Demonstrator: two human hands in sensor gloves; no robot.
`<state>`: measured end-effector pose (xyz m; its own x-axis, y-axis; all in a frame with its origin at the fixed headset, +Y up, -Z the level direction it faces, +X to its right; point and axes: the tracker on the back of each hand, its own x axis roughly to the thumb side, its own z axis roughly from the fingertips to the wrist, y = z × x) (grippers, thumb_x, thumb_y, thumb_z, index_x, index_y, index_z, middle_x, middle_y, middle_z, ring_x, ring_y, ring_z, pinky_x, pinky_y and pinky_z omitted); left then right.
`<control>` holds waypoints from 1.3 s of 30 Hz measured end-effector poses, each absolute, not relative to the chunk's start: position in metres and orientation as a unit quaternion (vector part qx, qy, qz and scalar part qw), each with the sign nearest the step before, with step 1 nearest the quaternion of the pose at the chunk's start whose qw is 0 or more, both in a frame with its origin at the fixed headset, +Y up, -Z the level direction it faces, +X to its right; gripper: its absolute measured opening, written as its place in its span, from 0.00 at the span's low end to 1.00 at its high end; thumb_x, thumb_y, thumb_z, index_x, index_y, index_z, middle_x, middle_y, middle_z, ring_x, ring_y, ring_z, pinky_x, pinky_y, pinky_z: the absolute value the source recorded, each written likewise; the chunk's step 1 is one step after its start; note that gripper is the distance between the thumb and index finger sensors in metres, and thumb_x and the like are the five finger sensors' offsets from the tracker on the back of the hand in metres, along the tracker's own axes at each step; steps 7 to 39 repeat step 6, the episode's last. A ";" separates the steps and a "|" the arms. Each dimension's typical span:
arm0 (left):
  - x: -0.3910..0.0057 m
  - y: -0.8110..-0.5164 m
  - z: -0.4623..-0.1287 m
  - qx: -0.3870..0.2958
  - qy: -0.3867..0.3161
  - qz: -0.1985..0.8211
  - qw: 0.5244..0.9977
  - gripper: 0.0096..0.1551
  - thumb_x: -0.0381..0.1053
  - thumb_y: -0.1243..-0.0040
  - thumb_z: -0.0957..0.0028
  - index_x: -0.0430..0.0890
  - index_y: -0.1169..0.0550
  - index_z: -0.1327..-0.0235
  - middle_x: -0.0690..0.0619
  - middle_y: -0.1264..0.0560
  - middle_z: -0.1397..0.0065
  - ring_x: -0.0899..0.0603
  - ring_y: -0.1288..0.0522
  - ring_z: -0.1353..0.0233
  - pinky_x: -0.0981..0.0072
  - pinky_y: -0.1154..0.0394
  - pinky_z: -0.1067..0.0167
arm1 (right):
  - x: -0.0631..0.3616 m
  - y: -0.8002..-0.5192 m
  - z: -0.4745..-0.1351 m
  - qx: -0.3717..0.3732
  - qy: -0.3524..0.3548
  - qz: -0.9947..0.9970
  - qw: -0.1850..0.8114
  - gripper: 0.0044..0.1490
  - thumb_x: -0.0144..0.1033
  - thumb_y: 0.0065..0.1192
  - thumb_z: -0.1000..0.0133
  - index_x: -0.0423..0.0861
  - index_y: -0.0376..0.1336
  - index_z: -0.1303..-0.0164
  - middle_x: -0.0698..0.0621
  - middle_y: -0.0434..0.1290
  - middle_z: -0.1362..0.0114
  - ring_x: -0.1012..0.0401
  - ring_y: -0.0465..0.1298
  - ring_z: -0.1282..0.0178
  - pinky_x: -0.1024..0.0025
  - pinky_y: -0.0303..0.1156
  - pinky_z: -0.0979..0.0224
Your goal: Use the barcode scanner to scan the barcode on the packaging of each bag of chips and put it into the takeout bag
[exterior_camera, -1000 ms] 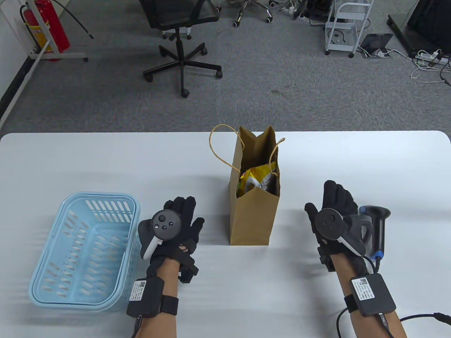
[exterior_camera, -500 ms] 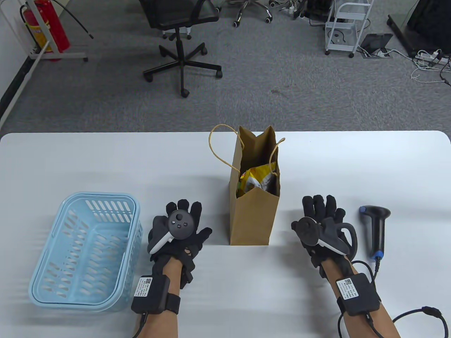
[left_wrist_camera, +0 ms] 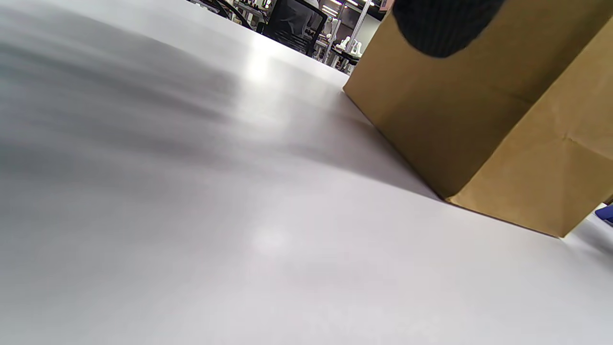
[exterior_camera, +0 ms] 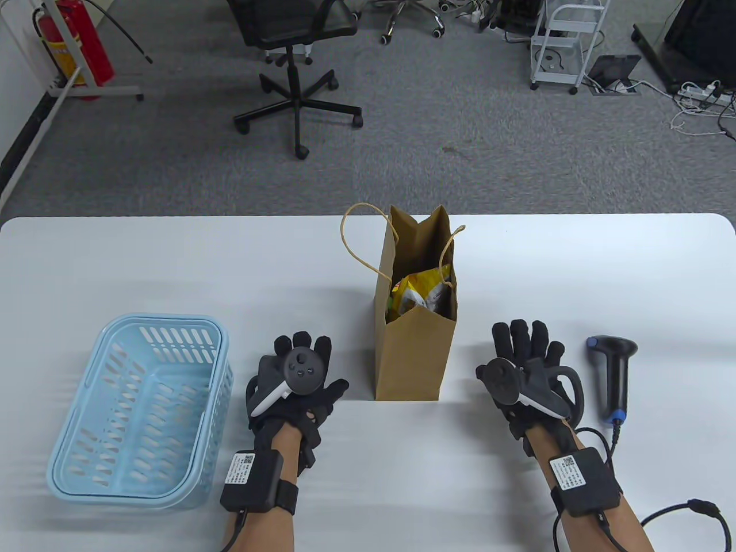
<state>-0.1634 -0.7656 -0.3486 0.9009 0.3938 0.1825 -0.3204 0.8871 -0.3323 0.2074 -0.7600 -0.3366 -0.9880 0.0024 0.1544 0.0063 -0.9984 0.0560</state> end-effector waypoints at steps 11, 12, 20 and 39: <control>-0.164 -0.765 -0.349 -0.156 -0.121 0.173 0.965 0.53 0.62 0.51 0.40 0.42 0.60 0.14 0.34 0.73 0.20 0.21 0.76 0.26 0.20 0.70 0.39 | 0.219 -0.765 -0.345 -0.046 -0.045 -0.998 0.006 0.56 0.52 0.41 0.34 0.28 0.30 0.14 0.20 0.37 0.14 0.17 0.38 0.20 0.15 0.42 0.29; -0.164 -0.765 -0.349 -0.156 -0.121 0.173 0.965 0.53 0.62 0.51 0.40 0.42 0.60 0.14 0.34 0.73 0.20 0.21 0.76 0.26 0.20 0.70 0.39 | 0.219 -0.765 -0.345 -0.046 -0.045 -0.998 0.006 0.56 0.52 0.41 0.34 0.28 0.30 0.14 0.20 0.37 0.14 0.17 0.38 0.20 0.15 0.42 0.29; -0.164 -0.765 -0.349 -0.156 -0.121 0.173 0.965 0.53 0.62 0.51 0.40 0.42 0.60 0.14 0.34 0.73 0.20 0.21 0.76 0.26 0.20 0.70 0.39 | 0.219 -0.765 -0.345 -0.046 -0.045 -0.998 0.006 0.56 0.52 0.41 0.34 0.28 0.30 0.14 0.20 0.37 0.14 0.17 0.38 0.20 0.15 0.42 0.29; -0.164 -0.765 -0.349 -0.156 -0.121 0.173 0.965 0.53 0.62 0.51 0.40 0.42 0.60 0.14 0.34 0.73 0.20 0.21 0.76 0.26 0.20 0.70 0.39 | 0.219 -0.765 -0.345 -0.046 -0.045 -0.998 0.006 0.56 0.52 0.41 0.34 0.28 0.30 0.14 0.20 0.37 0.14 0.17 0.38 0.20 0.15 0.42 0.29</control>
